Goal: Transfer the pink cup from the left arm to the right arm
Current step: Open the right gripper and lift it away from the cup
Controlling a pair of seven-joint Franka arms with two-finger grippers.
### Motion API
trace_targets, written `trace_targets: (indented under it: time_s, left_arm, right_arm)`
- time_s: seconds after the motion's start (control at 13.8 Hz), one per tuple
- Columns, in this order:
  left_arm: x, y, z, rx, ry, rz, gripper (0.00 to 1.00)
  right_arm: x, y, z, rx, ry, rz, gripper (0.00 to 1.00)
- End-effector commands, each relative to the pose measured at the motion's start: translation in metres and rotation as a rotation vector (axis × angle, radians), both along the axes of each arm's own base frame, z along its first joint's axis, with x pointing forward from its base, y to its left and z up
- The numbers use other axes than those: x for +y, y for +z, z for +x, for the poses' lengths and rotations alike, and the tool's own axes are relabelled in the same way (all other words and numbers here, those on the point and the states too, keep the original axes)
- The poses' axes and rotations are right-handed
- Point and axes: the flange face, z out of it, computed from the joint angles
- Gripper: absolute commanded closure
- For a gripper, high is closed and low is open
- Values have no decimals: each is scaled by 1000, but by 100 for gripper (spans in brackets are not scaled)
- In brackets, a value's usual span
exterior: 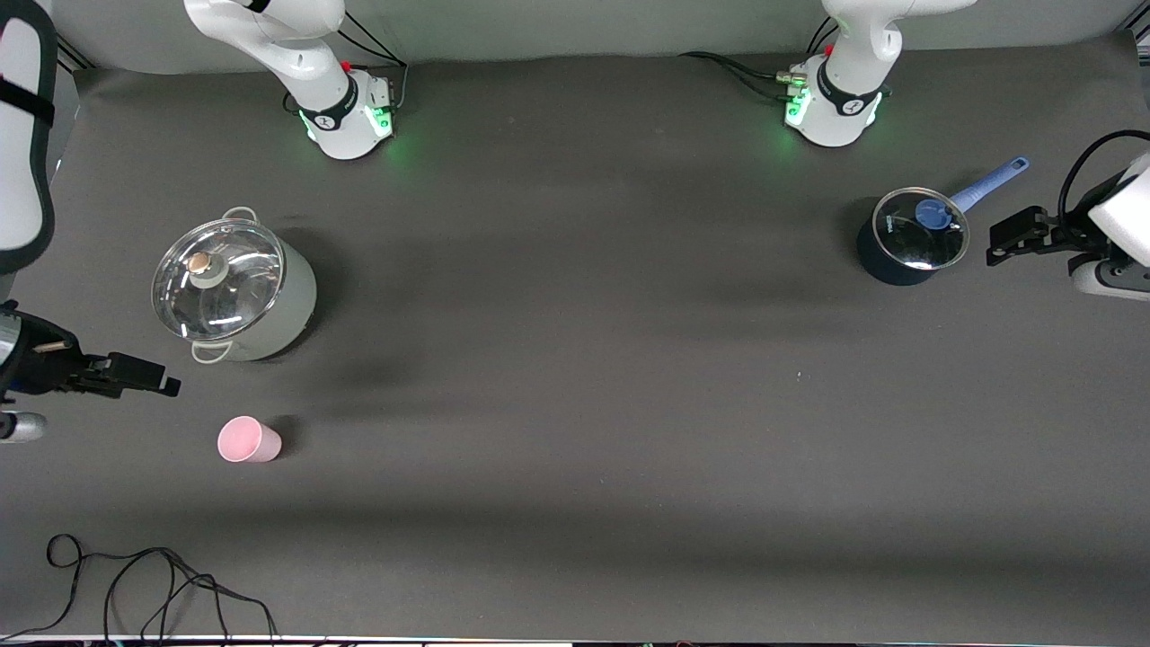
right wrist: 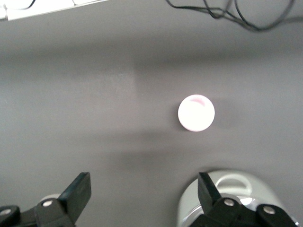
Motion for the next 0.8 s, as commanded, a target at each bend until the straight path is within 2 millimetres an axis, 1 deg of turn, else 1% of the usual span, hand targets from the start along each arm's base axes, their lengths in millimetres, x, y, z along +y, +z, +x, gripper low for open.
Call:
trace_targets:
  time_s: [0.0, 0.22, 0.43, 0.51, 0.58, 0.65, 0.72]
  left_arm:
    - [0, -1, -6, 5, 7, -8, 0]
    - [0, -2, -4, 2, 8, -5, 0]
    - [1, 2, -6, -2, 4, 6, 0]
    - [1, 4, -6, -8, 0, 12, 0]
    - [-2, 10, -7, -14, -16, 35, 0]
    - [-6, 15, -10, -18, -38, 68, 0]
    - [-16, 17, -13, -4, -57, 86, 0]
  right_arm:
    - [1, 19, -15, 12, -71, -4, 0]
    - [-2, 36, -25, -4, -25, -3, 0]
    - [-2, 51, -34, 0, -45, 0, 0]
    - [-5, 57, -38, 3, -64, -23, 0]
    - [-6, 64, -43, 2, -62, -63, 0]
    - [4, 72, -46, -8, -40, -95, 0]
    - [7, 74, -49, -8, -26, -134, 0]
